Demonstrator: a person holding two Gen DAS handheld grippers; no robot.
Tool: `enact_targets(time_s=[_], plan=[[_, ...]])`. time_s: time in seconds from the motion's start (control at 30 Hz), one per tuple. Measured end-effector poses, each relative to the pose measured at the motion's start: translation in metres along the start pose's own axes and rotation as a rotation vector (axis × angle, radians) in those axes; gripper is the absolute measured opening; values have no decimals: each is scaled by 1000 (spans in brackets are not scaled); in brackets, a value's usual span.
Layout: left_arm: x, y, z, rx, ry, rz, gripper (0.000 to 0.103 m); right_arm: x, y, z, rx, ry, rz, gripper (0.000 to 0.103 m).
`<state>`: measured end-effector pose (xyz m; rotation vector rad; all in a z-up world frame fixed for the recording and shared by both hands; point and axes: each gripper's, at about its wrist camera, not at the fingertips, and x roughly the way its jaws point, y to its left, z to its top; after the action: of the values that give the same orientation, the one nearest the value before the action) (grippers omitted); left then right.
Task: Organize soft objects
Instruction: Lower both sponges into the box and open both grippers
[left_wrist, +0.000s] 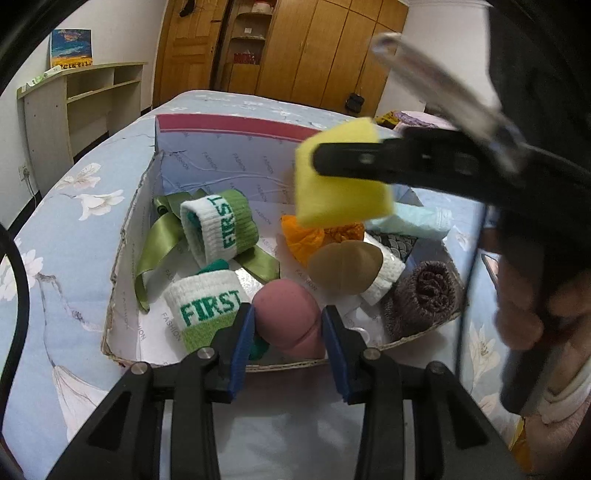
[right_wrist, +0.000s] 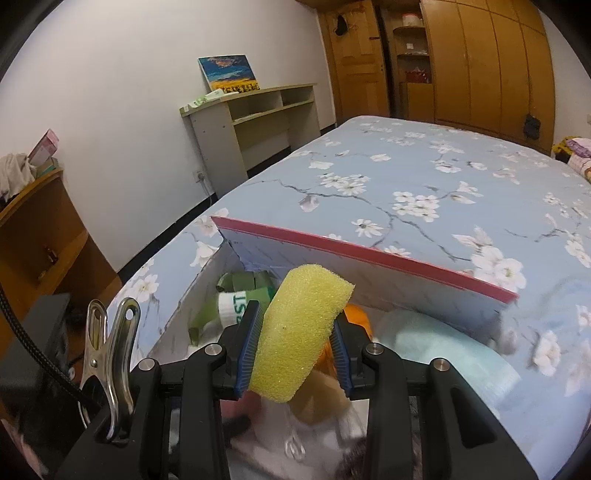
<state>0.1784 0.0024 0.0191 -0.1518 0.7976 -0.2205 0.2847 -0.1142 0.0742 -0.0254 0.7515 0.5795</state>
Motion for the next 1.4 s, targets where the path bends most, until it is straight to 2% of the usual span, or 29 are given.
enact_targets(time_s=[0.2,0.53,0.73,0.87,0.93,1.13,1.4], plan=[[0,-2,-3,7,-7,2,40,29,-3,1,9,37,8,36],[-2,-5,-5,2,-8,6,40,45,-10,-3,17,75,-9,36],[-3,-5,-5,3,-8,11,40,43,-9,-3,23,71,-2,39],[-3,-6,-5,0,-9,10,42,38,-6,-3,16,50,3,48],[-3,-7,-5,3,-6,2,48,35,-5,-3,18,40,6,51],[-2,-16,-5,26,-6,8,57,25,1,-3,0,19,-2,52],[-6,-17,-4,12,-8,12,59,6,-5,-4,21,-6,-7,53]])
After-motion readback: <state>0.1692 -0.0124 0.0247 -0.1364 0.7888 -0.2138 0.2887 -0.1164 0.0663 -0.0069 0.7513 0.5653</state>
